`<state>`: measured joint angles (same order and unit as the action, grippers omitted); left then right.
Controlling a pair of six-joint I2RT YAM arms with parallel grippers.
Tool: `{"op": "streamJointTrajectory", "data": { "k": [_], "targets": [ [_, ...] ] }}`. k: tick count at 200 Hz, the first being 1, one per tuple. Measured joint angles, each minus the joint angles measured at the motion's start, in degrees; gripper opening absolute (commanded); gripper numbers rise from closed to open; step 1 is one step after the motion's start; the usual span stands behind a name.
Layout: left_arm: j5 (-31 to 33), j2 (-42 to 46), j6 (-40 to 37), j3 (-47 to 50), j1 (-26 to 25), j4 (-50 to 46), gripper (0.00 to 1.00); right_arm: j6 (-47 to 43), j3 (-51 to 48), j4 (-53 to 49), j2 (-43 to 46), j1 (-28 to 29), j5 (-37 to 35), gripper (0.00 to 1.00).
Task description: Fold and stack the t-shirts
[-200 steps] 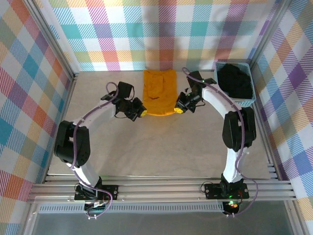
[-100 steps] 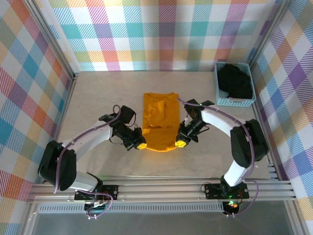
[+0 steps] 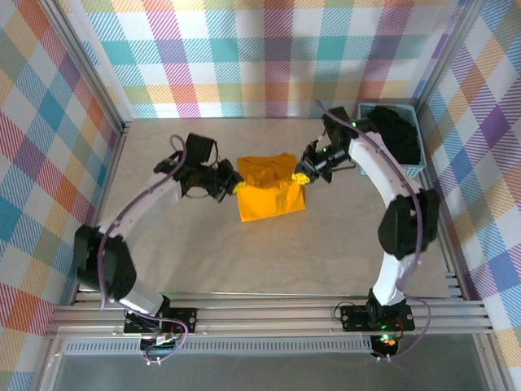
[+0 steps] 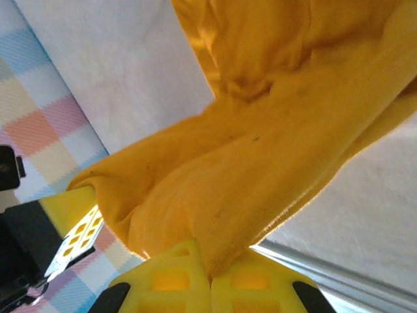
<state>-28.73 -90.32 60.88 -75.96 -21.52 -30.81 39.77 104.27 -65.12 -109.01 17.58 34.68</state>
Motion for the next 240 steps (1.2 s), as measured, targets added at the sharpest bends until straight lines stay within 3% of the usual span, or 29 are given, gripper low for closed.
{"op": "streamJointTrajectory", "data": {
  "k": [46, 62, 65, 75, 81, 107, 131, 152, 174, 199, 219, 240],
  "targets": [
    [3.56, -20.15, 1.25, -16.92, 4.37, 2.93, 0.00, 0.44, 29.44, -2.99, -24.37, -2.97, -1.44, 0.00],
    [4.35, -28.02, 1.16, -23.10, 5.60, 3.08, 0.00, 1.25, 39.80, -2.69, -33.27, -3.80, -1.40, 0.25],
    [4.50, -29.44, 1.07, -24.09, 5.75, 3.23, 0.04, 1.44, 41.33, -2.36, -34.77, -3.98, -1.18, 0.29],
    [4.96, -33.77, 0.90, -26.93, 6.38, 3.54, 0.32, 2.14, 45.92, -0.92, -39.67, -4.55, -0.20, 0.37],
    [5.27, -35.87, 0.68, -28.06, 6.67, 3.78, 0.44, 2.62, 47.82, 0.17, -42.14, -4.92, 0.48, 0.40],
    [7.26, -41.18, 0.59, -30.95, 7.15, 3.34, 0.55, 2.91, 48.54, 3.89, -47.08, -5.86, 1.70, 0.44],
    [9.77, -39.58, 0.13, -30.71, 6.69, 2.69, 0.56, 1.99, 40.83, 8.74, -43.56, -6.54, 2.03, 0.44],
    [12.59, -29.90, 2.12, -20.39, 4.79, 5.42, 0.56, 1.31, 27.36, 14.45, -34.40, -6.64, 1.81, 0.44],
    [15.34, -15.02, 9.53, -4.76, -0.98, 10.69, 0.58, 1.38, 8.70, 23.54, -18.88, -6.62, 0.48, 0.47],
    [20.57, -2.54, 21.81, 10.08, -11.21, 20.52, 0.73, 1.40, -14.91, 36.39, 2.99, -6.25, -1.75, 0.49],
    [24.74, -1.92, 31.65, 15.93, -16.87, 26.82, 0.76, 1.86, -28.39, 43.56, 16.24, -6.25, -2.58, 0.49],
    [26.01, -9.57, 38.97, 14.45, -18.84, 31.28, 0.77, 2.29, -36.79, 46.71, 21.68, -6.25, -2.51, 0.49]
  ]
}}
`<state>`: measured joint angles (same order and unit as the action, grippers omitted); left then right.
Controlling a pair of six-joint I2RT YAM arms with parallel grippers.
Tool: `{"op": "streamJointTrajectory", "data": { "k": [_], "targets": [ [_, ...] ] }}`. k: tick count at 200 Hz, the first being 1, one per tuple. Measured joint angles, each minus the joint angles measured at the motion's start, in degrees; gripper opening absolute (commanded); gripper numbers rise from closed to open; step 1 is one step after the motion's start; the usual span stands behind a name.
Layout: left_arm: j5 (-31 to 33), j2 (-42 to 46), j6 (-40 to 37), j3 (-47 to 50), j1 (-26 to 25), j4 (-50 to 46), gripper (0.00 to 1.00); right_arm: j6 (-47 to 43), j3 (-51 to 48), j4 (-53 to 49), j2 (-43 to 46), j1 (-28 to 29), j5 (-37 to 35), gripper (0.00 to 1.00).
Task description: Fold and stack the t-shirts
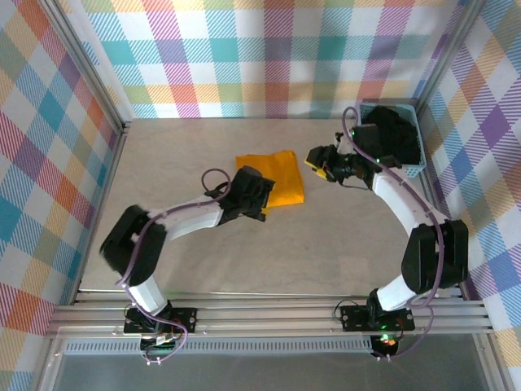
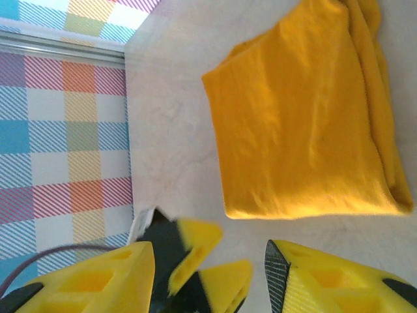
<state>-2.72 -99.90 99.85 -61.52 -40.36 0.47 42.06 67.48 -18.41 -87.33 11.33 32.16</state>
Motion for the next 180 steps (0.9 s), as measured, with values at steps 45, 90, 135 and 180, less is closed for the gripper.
{"op": "streamJointTrajectory", "data": {
  "k": [45, 90, 135, 180],
  "targets": [
    [5.75, -12.35, 12.24, -5.57, -2.78, 6.34, 0.77, -1.20, -5.38, -2.97, 1.75, 0.00, 0.28, 0.49],
    [8.74, -19.12, 13.00, -10.36, -3.06, 10.40, 0.27, -2.27, -5.46, -4.07, 8.11, 0.00, 1.16, 0.48],
    [10.49, -20.63, 13.00, -9.92, -1.05, 12.66, 0.00, -2.51, -5.29, -6.25, 8.55, 0.00, 1.29, 0.47],
    [5.33, -14.60, 8.07, -2.43, 16.44, 11.93, 0.00, -2.71, -3.19, -7.69, 8.52, 0.00, 1.01, 0.47]
  ]
}}
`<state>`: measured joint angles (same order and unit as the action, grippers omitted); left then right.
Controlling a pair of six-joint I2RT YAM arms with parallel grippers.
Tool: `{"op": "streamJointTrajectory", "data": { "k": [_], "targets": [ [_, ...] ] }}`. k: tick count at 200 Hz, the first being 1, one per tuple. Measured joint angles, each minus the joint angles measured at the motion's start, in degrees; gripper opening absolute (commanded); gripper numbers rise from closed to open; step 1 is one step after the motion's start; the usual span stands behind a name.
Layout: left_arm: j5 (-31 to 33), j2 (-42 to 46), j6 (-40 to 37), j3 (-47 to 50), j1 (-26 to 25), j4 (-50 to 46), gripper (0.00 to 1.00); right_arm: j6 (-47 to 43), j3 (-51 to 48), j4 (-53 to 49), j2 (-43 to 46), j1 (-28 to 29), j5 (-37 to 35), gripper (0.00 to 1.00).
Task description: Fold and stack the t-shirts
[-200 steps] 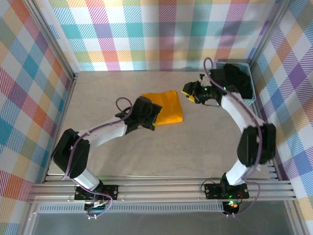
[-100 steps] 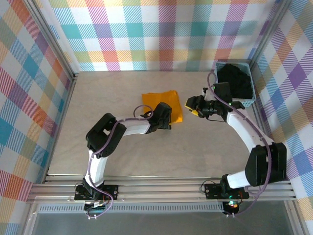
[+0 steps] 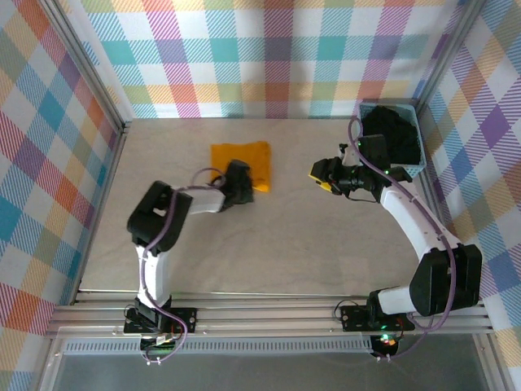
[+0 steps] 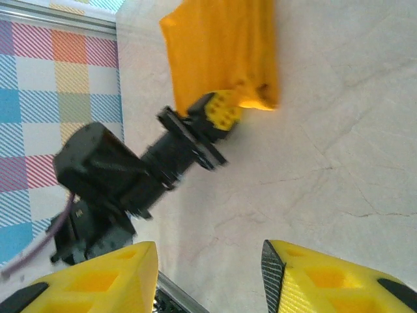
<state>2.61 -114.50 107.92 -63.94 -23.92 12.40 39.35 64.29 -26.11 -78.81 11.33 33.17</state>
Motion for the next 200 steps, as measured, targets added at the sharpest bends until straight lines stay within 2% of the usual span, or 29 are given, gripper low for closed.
{"op": "streamJointTrajectory", "data": {
  "k": [21, 36, 49, 69, 99, 121, 145, 179, 186, 200],
  "targets": [
    [-5.01, -0.11, -10.60, -1.73, 13.51, -2.62, 0.00, 0.04, 0.02, -0.17, -0.07, 0.00, -0.37, 0.47],
    [-10.21, -3.50, -20.46, -8.81, 21.86, -7.74, 0.00, 0.07, 0.02, -0.17, -0.17, 0.00, -0.76, 0.46],
    [-13.16, -7.21, -28.39, -16.13, 27.10, -11.61, 0.00, 0.09, 0.02, -0.20, -0.28, 0.00, -1.07, 0.46],
    [-17.16, -12.83, -39.87, -27.28, 32.09, -19.15, 0.00, 0.26, 0.07, -0.13, -1.01, 0.00, -1.22, 0.46],
    [-19.37, -21.70, -55.58, -44.11, 35.41, -33.11, 0.00, 0.28, 1.99, -0.17, -4.04, 0.00, -1.22, 0.46],
    [-19.50, -24.22, -63.63, -49.96, 36.48, -40.17, 0.00, 0.24, 4.37, -0.35, -6.03, 0.00, -1.25, 0.46],
    [-19.56, -24.44, -68.54, -51.49, 37.05, -44.48, 0.00, 0.22, 7.04, -0.57, -7.76, 0.00, -1.20, 0.46],
    [-20.63, -25.81, -70.86, -54.25, 37.57, -47.01, 0.00, 0.04, 8.28, -0.83, -8.76, 0.00, -1.16, 0.46],
    [-20.63, -25.81, -70.93, -54.31, 37.57, -47.06, 0.05, 0.00, 8.28, -0.90, -8.76, 0.00, -1.14, 0.47],
    [-20.59, -25.81, -70.84, -54.29, 37.44, -46.99, 0.31, -0.04, 8.28, -0.66, -8.74, 0.00, -1.07, 0.47]
  ]
}}
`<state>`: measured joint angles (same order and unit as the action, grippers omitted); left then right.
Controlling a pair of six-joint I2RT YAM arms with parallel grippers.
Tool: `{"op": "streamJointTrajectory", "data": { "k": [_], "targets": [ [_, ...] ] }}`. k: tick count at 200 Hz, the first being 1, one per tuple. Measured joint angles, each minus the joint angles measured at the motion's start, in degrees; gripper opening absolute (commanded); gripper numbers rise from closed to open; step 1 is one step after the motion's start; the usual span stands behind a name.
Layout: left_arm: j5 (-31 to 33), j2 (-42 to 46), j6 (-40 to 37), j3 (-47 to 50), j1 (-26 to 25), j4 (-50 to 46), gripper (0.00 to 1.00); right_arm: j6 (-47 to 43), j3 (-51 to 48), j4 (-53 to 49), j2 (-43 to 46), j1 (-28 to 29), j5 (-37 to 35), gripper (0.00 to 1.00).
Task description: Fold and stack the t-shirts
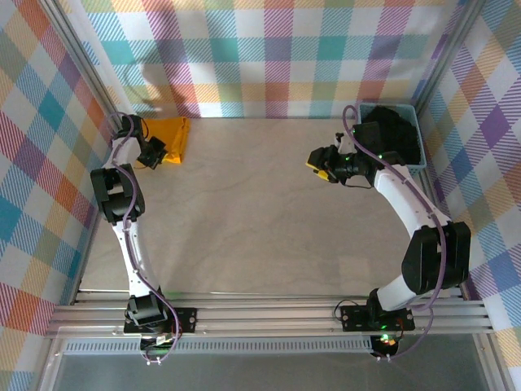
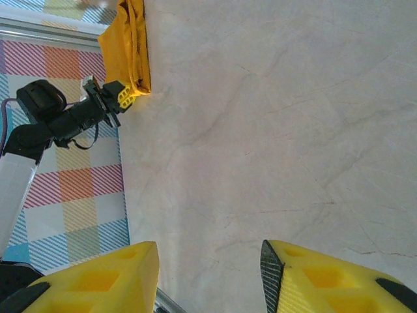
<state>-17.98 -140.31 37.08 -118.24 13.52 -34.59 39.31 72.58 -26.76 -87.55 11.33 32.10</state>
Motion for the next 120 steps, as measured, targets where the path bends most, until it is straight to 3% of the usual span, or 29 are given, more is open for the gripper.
{"op": "streamJointTrajectory", "data": {
  "k": [15, 22, 25, 33, 38, 41, 82, 102, 120],
  "targets": [
    [0.00, 0.46, 0.87, 1.57, -0.50, 1.46, 0.71, 0.02, -0.31, 1.64, 0.50, 0.00, -0.15, 0.51],
    [-0.72, 1.53, 1.53, 3.48, -0.76, 4.15, 0.95, 0.11, -0.85, 2.82, 1.33, 0.00, -0.22, 0.53],
    [-0.85, 2.34, 1.90, 4.57, -0.98, 5.42, 0.99, 0.28, -1.16, 3.39, 1.88, 0.00, -0.42, 0.54],
    [-0.17, 4.63, 2.60, 7.28, -1.57, 6.73, 1.00, 0.48, -1.68, 4.48, 3.15, 0.00, -0.63, 0.59],
    [0.07, 6.40, 3.02, 9.27, -1.97, 6.99, 1.00, 0.90, -1.79, 4.90, 3.91, 0.00, -0.85, 0.95],
    [0.55, 7.56, 3.26, 10.80, -2.25, 7.32, 1.00, 0.68, -1.79, 5.18, 4.39, 0.00, -0.92, 1.00],
    [8.52, 30.34, 5.73, 32.04, -10.97, 12.72, 1.00, 1.55, -1.62, 5.07, 10.93, 0.00, -6.93, 1.00],
    [16.70, 43.32, 5.31, 39.08, -18.53, 13.25, 1.00, -0.92, 0.07, -1.01, 13.20, 0.00, -15.13, 1.00],
    [24.57, 52.98, 3.67, 43.30, -25.49, 11.89, 1.00, -2.97, 1.01, -5.73, 14.67, -0.13, -26.73, 1.00]
  ]
}}
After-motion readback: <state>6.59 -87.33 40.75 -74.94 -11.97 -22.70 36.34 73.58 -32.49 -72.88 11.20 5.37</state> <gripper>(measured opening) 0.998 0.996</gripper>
